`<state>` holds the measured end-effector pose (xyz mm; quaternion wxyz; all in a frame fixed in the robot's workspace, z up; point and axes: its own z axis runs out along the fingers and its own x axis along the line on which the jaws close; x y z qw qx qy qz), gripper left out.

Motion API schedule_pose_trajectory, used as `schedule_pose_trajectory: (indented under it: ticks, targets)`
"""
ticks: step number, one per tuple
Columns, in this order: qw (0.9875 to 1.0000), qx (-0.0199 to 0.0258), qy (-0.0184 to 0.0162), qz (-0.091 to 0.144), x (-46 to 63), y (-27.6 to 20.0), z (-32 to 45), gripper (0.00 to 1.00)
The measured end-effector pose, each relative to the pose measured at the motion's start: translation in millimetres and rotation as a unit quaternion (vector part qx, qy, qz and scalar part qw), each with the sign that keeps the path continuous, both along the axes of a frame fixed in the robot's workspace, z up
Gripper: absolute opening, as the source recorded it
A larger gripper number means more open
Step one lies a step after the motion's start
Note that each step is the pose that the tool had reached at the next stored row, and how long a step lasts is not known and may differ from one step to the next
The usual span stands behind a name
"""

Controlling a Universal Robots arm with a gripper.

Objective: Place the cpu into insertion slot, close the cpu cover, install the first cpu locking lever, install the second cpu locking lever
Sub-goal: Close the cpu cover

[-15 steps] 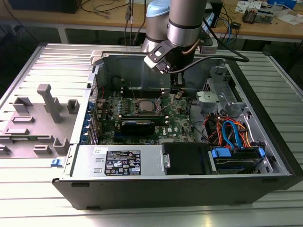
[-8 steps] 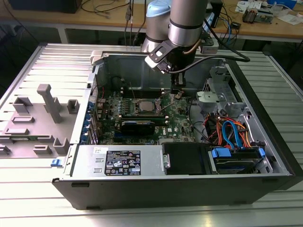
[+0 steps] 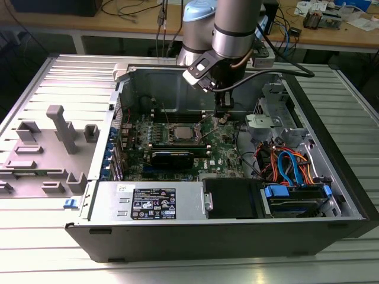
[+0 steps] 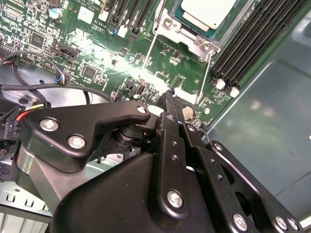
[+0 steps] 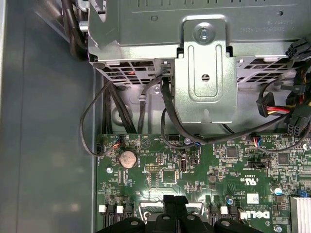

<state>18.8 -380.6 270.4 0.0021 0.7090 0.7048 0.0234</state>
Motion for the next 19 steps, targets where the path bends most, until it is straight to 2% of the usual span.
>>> schedule_pose_trajectory:
  ticks: [19]
  targets:
    - [1.0000, 0.0000, 0.0000, 0.000, 3.4, 0.0, 0.0, 0.11]
